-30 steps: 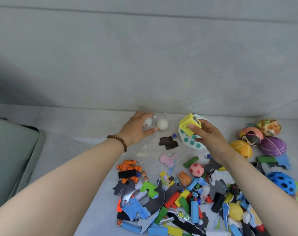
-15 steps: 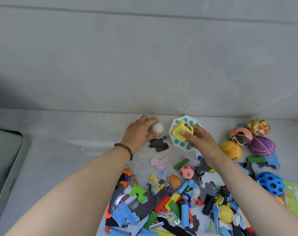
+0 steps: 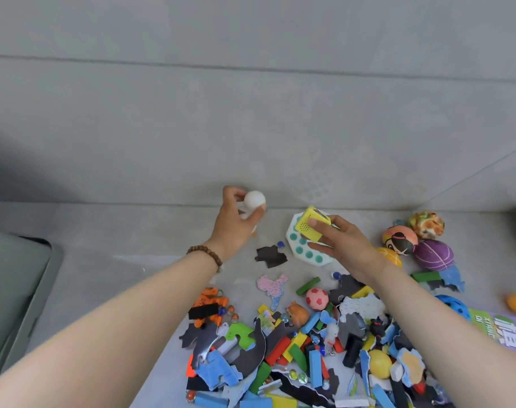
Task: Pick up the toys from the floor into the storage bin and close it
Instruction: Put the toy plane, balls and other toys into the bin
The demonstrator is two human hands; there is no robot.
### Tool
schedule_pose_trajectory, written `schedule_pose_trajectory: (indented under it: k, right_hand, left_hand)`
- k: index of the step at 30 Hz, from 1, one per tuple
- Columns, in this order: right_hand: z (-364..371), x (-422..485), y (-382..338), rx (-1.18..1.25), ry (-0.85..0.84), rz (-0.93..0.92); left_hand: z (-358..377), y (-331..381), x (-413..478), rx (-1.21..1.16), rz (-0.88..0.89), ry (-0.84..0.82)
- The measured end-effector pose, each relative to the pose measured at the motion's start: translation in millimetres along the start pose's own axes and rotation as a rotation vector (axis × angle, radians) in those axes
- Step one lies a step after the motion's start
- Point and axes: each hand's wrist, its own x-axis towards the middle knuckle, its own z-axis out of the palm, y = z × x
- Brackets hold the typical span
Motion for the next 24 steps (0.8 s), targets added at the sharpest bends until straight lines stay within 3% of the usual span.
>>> schedule_pose_trajectory:
  k: [5, 8, 14, 17, 20, 24]
  right_hand:
    - [43.8, -46.8, -81.5, 0.038, -0.184, -0.021]
    - [88.7, -91.7, -125.3, 0.009, -0.225, -0.035]
    - [215.2, -189.5, -167.8, -0.248, -0.366, -0.122]
    - [289.0, -221.2, -160.7, -0.348, -0.445, -0.122]
    - [374.9, -245.2, -139.3, -0.405, -0.534, -0.130]
    - [482.5, -258.0, -100.6, -0.394, -0.529, -0.127]
  left_hand:
    - [-68.9, 77.9, -15.8, -0.062, -0.098, -0.001]
    - [-135.8, 120.7, -53.8, -0.232, -0.230, 0.024]
    - [-297.1, 152.7, -147.3, -0.669, -0.275, 0.273]
    - [-365.4, 141.4, -191.6, -0.687, -0.242, 0.351]
    - [-429.0, 96.5, -234.9, -0.540, -0.246, 0.484]
    - [-495.3, 11.0, -283.4, -0.458, -0.385, 0.648]
